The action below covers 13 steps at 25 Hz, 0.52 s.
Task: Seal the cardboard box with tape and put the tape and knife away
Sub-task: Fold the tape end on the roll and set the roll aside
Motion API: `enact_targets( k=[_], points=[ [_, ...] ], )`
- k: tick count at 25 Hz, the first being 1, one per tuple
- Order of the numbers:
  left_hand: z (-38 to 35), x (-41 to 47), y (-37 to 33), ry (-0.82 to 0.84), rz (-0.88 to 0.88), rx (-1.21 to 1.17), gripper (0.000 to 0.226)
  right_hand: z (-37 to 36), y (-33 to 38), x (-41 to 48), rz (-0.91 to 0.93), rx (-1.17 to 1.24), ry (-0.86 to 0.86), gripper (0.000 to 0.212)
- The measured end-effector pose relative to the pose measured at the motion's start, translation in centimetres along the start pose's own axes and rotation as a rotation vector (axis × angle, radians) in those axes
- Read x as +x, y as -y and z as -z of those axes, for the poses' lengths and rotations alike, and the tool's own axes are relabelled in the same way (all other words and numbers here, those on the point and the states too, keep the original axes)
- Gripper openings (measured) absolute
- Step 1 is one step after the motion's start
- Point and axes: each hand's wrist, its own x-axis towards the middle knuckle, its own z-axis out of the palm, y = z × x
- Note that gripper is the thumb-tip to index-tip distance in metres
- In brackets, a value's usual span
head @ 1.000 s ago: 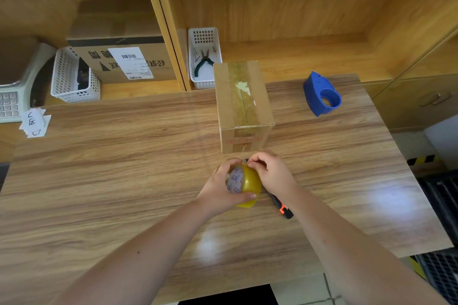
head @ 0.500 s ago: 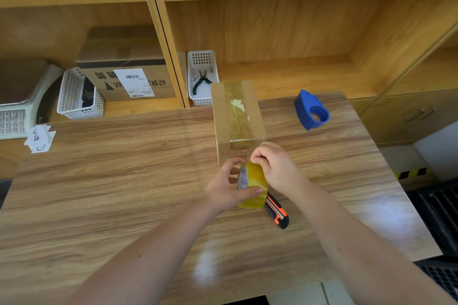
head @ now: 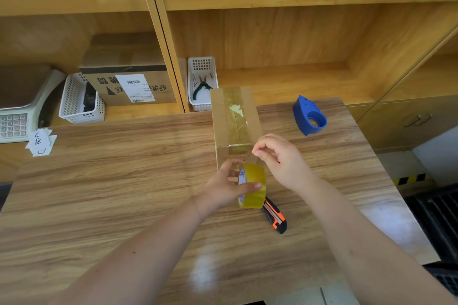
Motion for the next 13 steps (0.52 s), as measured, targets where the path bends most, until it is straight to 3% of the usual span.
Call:
enact_targets(
  k=[3,8,12,13],
  points=[
    [0.3,-0.1,-0.3,0.040,-0.044,0.004,0.076,0.5,0.9,-0.2,-0.052,0.078,0.129,0.014],
    [1.3,-0.7,-1.7,0.039,-0.202,0.048,0.056,0.9,1.7,0.2,-0.060,0.172,0.132,0.014],
    [1.4,-0.7,-2.4,-0.129,-0.349,-0.010,0.010,0.9,1.6,0.7,-0.054,0.211,0.091,0.016],
    [1.4,-0.7,-2.6,-0.162,-0.353,-0.019,0.007,0.9,1.5,0.8,-0.058,0.217,0.072,0.017]
  ],
)
